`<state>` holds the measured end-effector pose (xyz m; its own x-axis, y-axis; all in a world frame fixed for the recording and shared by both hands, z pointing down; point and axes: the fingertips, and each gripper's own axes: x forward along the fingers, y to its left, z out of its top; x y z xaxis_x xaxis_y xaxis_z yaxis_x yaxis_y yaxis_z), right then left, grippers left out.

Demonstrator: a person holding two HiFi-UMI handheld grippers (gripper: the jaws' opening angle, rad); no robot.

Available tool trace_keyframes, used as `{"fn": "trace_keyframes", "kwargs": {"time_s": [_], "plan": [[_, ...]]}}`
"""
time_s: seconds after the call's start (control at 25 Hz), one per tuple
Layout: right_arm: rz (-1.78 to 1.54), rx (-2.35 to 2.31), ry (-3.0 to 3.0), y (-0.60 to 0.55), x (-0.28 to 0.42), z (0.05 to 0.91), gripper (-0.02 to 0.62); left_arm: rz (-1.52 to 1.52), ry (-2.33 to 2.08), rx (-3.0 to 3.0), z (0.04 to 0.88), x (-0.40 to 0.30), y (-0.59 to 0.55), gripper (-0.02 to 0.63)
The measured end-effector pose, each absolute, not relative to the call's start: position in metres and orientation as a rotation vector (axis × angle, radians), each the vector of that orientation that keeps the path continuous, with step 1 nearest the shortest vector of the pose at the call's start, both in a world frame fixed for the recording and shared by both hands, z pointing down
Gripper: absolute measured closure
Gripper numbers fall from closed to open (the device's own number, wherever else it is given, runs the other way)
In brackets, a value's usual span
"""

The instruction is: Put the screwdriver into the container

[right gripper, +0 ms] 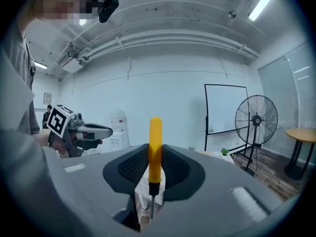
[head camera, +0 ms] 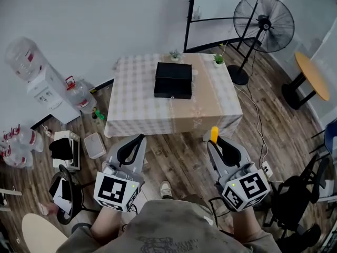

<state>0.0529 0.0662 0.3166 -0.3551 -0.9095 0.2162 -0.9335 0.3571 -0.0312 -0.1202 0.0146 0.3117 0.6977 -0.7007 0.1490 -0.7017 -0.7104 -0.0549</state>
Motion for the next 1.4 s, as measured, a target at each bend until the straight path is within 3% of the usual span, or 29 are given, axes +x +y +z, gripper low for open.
{"fn": "trace_keyframes", "kwargs": {"time_s": [0.56, 1.4], "plan": [[0.272, 1.661, -2.454, 0.003, 0.059, 0.342, 0.486, 0.251, -1.152, 2.879, 0.331, -0.103, -0.040, 0.606], [0.310, 1.497, -2.520, -0.156, 0.146, 0.368, 0.486, 0.399, -1.332, 2.783, 0.350, -0.019, -0.188, 0.604]]}}
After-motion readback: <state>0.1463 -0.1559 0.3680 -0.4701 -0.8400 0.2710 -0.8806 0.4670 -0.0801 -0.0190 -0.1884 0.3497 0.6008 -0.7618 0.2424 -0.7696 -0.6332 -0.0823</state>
